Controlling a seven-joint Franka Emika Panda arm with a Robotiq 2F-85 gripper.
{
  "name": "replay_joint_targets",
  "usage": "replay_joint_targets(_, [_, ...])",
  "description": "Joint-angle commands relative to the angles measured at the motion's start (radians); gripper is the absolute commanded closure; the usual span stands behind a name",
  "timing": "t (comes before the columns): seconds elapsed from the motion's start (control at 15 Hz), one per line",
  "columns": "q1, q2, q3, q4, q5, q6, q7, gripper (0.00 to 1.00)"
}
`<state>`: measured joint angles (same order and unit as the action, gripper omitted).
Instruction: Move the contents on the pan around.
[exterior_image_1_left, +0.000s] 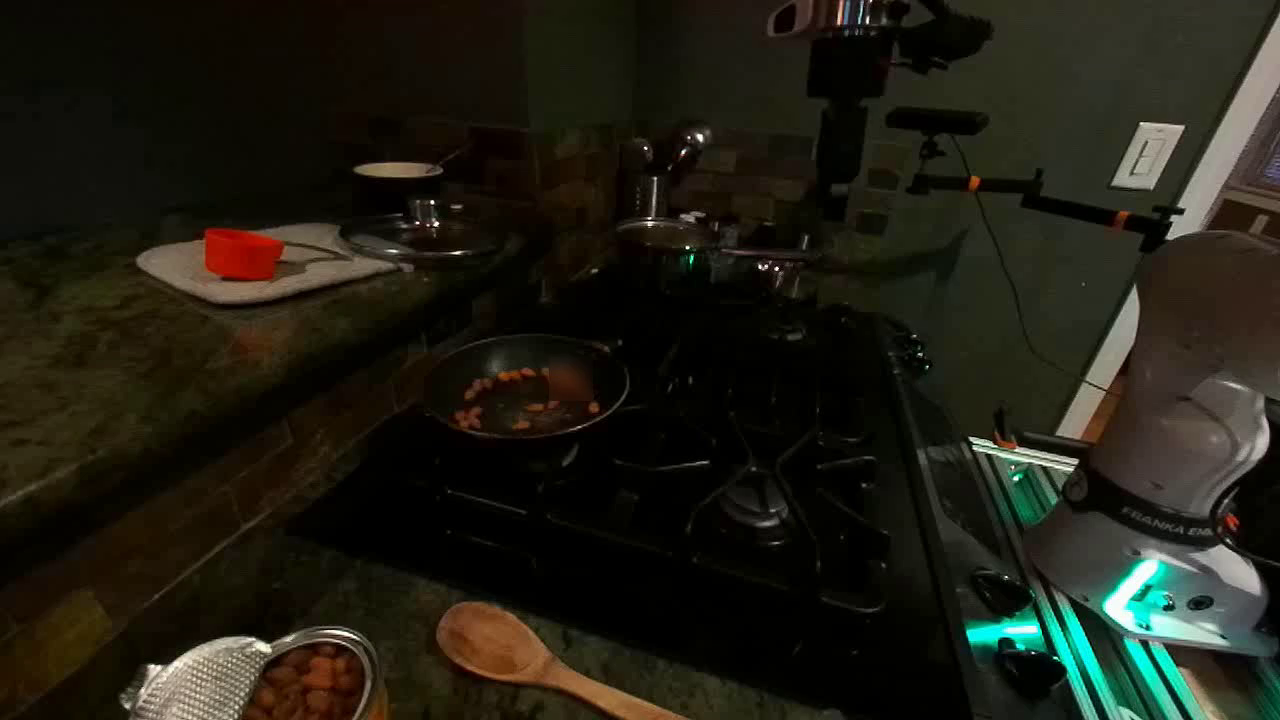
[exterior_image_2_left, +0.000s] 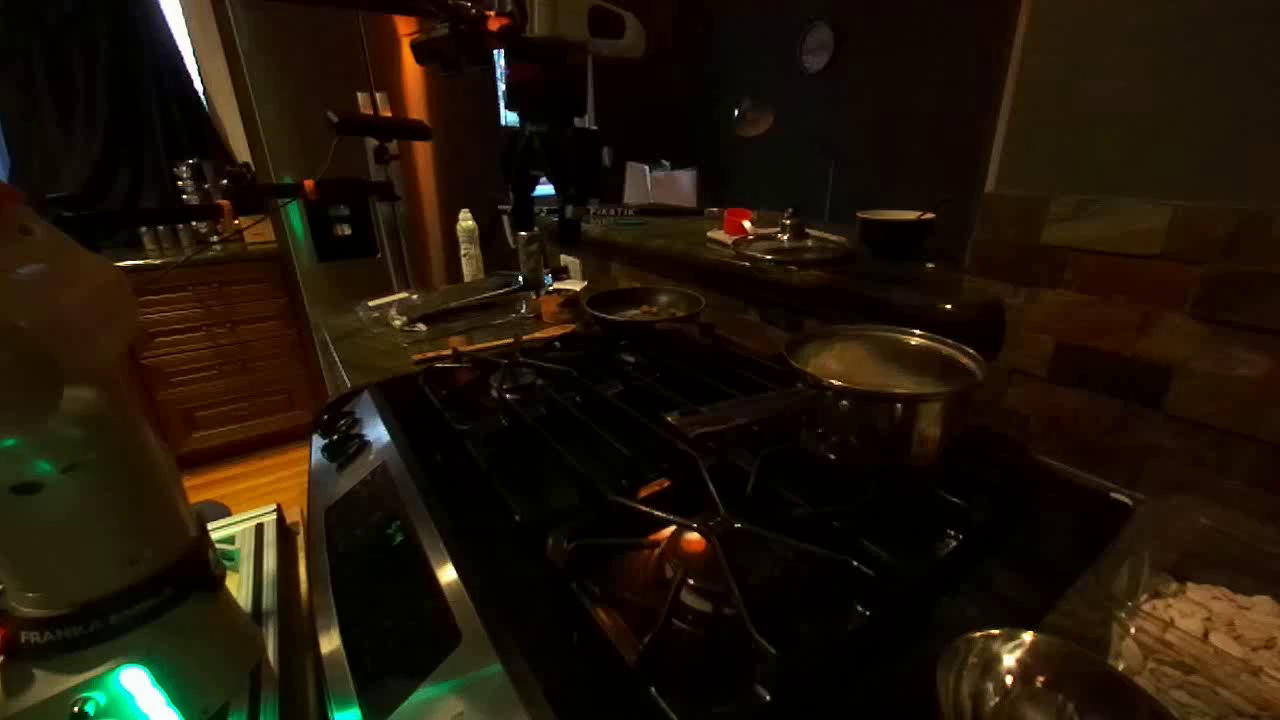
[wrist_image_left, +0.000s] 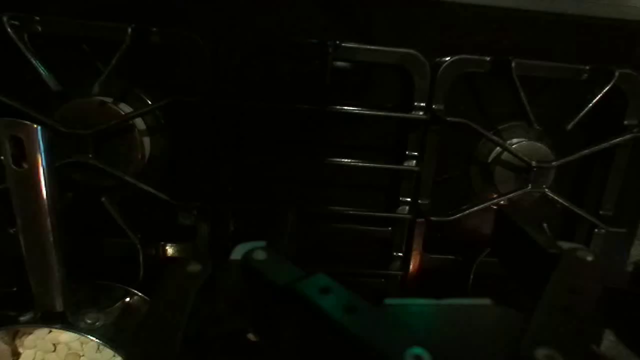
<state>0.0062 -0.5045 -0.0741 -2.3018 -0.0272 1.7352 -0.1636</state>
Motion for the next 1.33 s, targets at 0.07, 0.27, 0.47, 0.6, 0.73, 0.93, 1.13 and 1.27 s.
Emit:
replay_joint_targets(0.07, [-0.005,0.001,0.004,0.003,0.002,-0.003,-0.002,0.00])
replay_joint_targets(0.27, [-0.005,0.001,0.004,0.003,0.002,-0.003,-0.002,0.00])
replay_joint_targets(0.47, [-0.005,0.001,0.004,0.003,0.002,-0.003,-0.002,0.00])
replay_joint_targets(0.6, [0.026,0.052,0.020,0.050,-0.031,0.014,-0.080,0.00])
replay_joint_targets(0.73, [0.049,0.116,0.034,0.117,-0.054,0.014,-0.150,0.00])
replay_joint_targets(0.93, [0.076,0.214,0.035,0.221,-0.075,0.010,-0.282,0.00])
replay_joint_targets(1.13, [0.076,0.312,0.016,0.312,-0.090,0.018,-0.463,0.00])
replay_joint_targets(1.27, [0.065,0.361,0.008,0.334,-0.099,0.047,-0.590,0.00])
